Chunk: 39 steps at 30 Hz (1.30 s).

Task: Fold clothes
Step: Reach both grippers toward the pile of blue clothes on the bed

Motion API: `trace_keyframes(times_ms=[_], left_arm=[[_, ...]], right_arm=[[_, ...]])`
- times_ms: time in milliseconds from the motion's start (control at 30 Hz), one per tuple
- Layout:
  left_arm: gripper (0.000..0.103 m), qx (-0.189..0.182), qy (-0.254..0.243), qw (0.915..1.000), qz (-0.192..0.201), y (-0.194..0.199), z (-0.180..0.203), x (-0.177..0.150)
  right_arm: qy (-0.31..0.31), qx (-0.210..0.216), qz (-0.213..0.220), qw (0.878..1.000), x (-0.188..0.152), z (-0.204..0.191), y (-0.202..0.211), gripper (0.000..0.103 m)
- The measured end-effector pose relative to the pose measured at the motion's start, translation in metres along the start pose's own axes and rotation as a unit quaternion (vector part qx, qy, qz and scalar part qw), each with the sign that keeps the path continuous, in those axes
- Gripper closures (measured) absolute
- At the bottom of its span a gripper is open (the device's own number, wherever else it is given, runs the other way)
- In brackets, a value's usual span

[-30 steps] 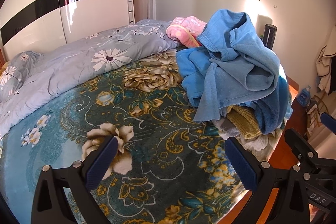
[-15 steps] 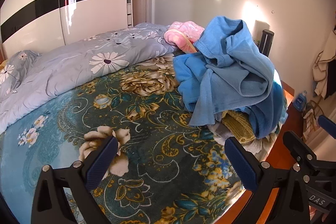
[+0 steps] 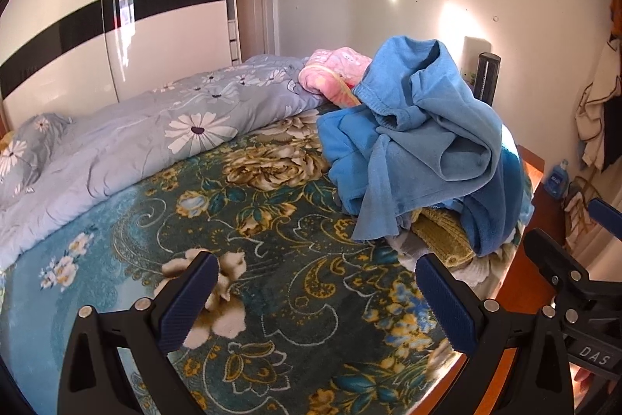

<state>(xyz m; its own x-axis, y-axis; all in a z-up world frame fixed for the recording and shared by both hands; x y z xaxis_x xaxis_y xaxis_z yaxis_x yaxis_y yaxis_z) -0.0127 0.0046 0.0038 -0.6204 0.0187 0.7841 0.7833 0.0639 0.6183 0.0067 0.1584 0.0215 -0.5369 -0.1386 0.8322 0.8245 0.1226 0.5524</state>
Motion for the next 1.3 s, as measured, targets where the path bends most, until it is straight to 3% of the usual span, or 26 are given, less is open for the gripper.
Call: trace_keyframes(times_ms=[467,700,800,967,1300], left_arm=[[0.0,-0.005,-0.009,0.9997,0.022,0.003,0.003,0.0],[0.0,-0.019,-0.027,0.9994,0.01,-0.005,0.008,-0.003],[0.0,-0.038,-0.018,0.9991,0.001,-0.012,0.006,-0.005],[0.0,-0.04,0.003,0.9992,0.007,-0.017,-0.005,-0.005],[0.0,-0.001,0.008,0.9997,0.023,-0.034,-0.043,0.005]], right_arm=[[-0.011,-0.001,0.015,1.0,0.003,0.005,0.0,0.0],[-0.016,0.01,0.011,1.0,0.002,0.008,-0.007,0.0],[-0.018,0.018,0.008,1.0,0.001,0.008,-0.014,0.0],[-0.026,0.025,0.01,0.999,0.002,0.011,-0.026,0.0],[-0.018,0.051,0.025,0.998,0.043,0.02,-0.062,0.0]])
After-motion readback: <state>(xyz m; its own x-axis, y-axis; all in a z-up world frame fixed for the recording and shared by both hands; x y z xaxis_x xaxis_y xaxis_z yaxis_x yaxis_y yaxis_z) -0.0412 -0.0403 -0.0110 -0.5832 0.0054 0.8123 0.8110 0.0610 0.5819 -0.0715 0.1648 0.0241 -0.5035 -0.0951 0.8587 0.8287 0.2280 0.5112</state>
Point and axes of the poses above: each gripper's, at about its wrist camera, not at the fingertips, and y roughly against the way its jaws point, z to its right, x to its top, the point moved 5 cm from there along -y, roughly the way its jaws point, and after that the axes turned 6 degrees about x, right-handed, at the moved point
